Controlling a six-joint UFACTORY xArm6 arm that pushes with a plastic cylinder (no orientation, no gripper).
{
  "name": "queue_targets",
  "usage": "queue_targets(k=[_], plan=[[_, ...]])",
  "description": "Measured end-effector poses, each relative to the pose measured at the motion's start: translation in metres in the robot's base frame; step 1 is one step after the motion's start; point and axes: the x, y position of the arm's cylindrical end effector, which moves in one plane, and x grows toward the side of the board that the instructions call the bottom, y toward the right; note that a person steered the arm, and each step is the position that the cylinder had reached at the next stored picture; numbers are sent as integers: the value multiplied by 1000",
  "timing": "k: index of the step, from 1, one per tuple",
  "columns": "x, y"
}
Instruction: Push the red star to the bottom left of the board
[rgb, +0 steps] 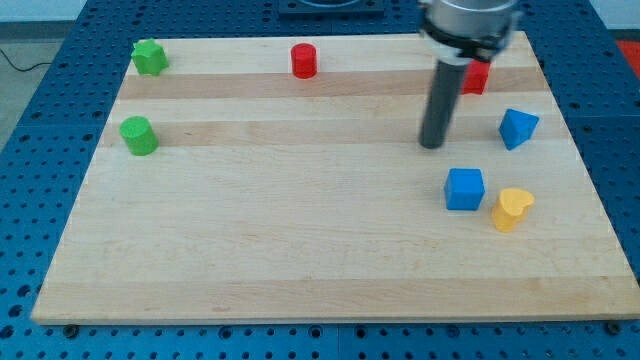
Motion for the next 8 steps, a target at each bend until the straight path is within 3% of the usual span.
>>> queue_targets(k=[1,2,5,6,7,8], plan=[[-37,-29],[-41,-5],[-48,126],[-81,161],[-113,161],[-113,118]])
